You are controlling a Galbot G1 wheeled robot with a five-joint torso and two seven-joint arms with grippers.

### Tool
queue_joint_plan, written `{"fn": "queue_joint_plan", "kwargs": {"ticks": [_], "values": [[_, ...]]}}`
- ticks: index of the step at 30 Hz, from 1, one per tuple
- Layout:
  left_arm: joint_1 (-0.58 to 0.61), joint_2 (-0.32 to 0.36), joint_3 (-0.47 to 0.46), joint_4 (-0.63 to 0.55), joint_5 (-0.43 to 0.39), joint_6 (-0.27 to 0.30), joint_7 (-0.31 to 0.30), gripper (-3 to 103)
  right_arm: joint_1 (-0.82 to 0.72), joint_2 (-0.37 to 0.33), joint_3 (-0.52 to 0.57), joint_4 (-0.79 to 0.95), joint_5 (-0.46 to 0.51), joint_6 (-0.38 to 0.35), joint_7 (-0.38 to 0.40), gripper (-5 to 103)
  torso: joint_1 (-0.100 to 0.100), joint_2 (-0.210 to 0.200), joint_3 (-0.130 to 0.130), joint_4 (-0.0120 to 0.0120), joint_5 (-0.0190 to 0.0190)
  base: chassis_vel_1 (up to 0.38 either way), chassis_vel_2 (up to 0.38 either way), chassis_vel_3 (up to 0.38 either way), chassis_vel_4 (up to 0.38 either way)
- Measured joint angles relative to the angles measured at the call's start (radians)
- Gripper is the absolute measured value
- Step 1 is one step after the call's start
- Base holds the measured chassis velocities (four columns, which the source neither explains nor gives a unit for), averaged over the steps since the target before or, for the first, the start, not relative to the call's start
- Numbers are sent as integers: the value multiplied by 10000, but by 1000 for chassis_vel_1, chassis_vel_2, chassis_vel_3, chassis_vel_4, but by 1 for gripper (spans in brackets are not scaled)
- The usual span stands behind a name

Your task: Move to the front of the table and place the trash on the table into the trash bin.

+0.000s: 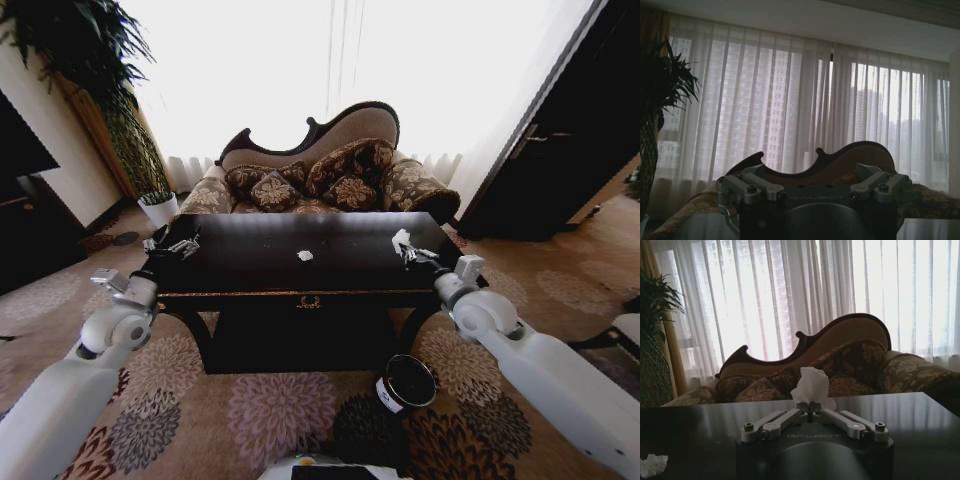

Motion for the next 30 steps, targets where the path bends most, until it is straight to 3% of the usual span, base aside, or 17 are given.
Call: {"fn": "queue_joint_plan", "kwargs": {"ticks": [5,8,10,13,16,22,24,25,28,30], "values": [[0,0,0,1,0,0,0,100,-1430,576,1295,569,-185,84,-206,0,1,0,0,-2,0,0,0,0,0],[0,0,0,0,0,0,0,100,-2950,1364,2624,1109,-419,236,-488,0,-1,0,0,-4,3,0,0,0,0],[0,0,0,0,0,0,1,100,-3197,1513,2847,1193,-467,289,-543,0,-1,0,-1,-4,3,0,0,0,0],[0,0,0,0,0,0,0,100,-4301,2273,3787,1536,-657,595,-911,0,-1,1,-1,-6,0,0,0,0,0],[0,0,0,1,0,0,0,100,-4778,2698,4113,1648,-928,818,-1178,0,-1,0,0,-2,-3,0,0,0,0],[0,0,0,0,0,-1,0,100,-6131,4282,4508,2033,-1703,1465,-1867,0,-1,1,-1,-5,0,0,0,0,0],[-1,1,0,0,0,-1,-1,100,-6588,5158,4469,2059,-1748,1663,-2044,0,-2,1,-1,-5,-1,0,0,0,0],[-1,1,0,0,0,-1,-1,100,-6588,5158,4469,2059,-1748,1663,-2044,0,-2,1,-1,-5,-1,0,0,0,0],[0,0,0,0,0,-2,-1,100,-7050,6081,3963,1679,-2273,2282,-2353,0,-1,0,0,-4,0,0,0,0,0],[0,0,0,1,0,-1,-1,100,-7113,6221,3830,1579,-2385,2435,-2407,0,-1,0,0,-4,-2,0,0,0,0]]}}
